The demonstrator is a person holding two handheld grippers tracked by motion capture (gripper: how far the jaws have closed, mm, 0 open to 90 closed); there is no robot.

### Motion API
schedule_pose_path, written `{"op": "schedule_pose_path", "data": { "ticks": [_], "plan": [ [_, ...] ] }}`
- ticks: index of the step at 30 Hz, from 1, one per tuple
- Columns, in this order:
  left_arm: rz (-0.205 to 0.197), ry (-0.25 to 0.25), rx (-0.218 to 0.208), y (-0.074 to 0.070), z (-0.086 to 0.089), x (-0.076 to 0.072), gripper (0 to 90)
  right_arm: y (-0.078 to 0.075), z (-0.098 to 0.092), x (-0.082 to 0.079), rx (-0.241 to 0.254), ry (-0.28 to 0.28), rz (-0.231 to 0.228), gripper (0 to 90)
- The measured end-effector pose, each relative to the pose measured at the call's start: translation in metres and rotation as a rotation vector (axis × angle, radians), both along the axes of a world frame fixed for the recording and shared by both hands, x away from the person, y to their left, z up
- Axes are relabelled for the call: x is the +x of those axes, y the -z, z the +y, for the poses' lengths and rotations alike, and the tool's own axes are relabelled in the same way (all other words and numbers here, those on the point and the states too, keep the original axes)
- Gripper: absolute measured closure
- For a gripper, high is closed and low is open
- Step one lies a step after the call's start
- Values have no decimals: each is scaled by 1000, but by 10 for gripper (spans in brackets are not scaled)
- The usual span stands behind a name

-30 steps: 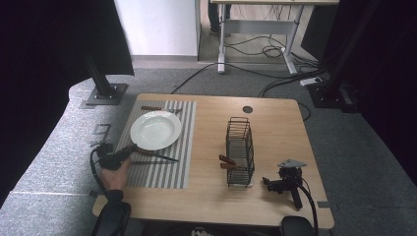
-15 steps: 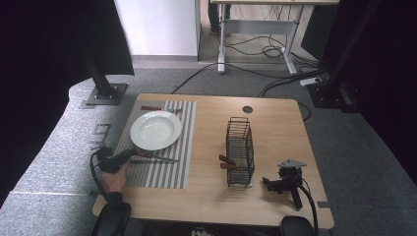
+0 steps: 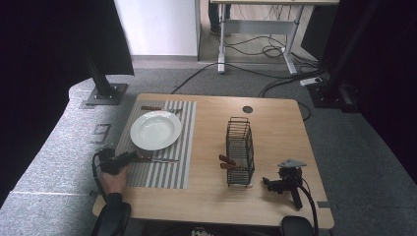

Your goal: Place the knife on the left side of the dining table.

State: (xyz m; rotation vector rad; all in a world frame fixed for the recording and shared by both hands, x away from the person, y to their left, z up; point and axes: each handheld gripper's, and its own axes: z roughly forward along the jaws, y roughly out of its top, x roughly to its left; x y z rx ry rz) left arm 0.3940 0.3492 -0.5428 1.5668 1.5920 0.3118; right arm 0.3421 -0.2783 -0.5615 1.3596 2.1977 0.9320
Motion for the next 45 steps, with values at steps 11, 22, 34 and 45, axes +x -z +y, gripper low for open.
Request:
{"op": "schedule_pose_path", "data": {
  "ticks": [11, 22, 34, 45],
  "plan": [
    [16, 13, 157, -1, -6, 3, 524, 0, 0, 0, 0, 0, 0, 0],
    [3, 21, 252, -3, -10, 4, 424, 0, 0, 0, 0, 0, 0, 0],
    [-57, 146, 360, -8, -30, -8, 34, 0, 0, 0, 0, 0, 0, 0],
    [-12, 211, 412, -3, -38, -24, 0, 0, 0, 0, 0, 0, 0, 0]
  ]
}}
